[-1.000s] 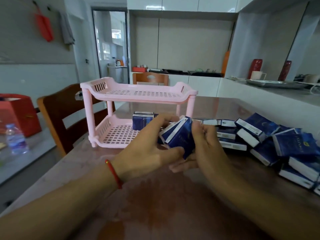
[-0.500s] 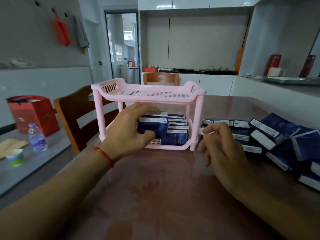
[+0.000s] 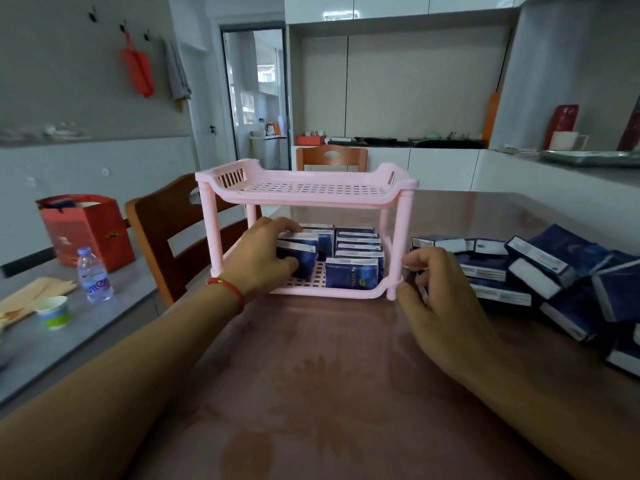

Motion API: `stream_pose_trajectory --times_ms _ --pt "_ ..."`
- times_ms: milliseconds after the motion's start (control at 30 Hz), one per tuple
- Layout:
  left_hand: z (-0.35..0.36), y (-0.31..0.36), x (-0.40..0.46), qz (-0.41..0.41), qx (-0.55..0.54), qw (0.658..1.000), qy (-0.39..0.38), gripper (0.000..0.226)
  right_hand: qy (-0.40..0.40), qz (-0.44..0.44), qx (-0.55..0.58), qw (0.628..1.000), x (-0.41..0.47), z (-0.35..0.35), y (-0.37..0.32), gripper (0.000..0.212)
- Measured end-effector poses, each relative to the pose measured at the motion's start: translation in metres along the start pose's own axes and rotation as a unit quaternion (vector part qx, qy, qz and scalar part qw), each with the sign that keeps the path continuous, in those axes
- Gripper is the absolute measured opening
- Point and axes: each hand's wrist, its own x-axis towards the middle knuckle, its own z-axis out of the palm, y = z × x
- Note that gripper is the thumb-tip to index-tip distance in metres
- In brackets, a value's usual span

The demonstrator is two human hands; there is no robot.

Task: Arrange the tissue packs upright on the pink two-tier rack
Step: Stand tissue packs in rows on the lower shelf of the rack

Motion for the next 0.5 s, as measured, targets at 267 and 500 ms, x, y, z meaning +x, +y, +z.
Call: stream_pose_trajectory --times_ms 267,500 --pt "0.016 0.004 0.014 0.025 0.046 0.996 -0.067 0.058 -0.015 0.005 -0.001 1.000 0.001 0.002 0.002 0.027" --pt "0.025 0.007 0.016 -0.002 -0.002 0.999 -0.042 0.072 -0.024 0.012 -0.006 1.000 0.001 0.003 0.004 0.027"
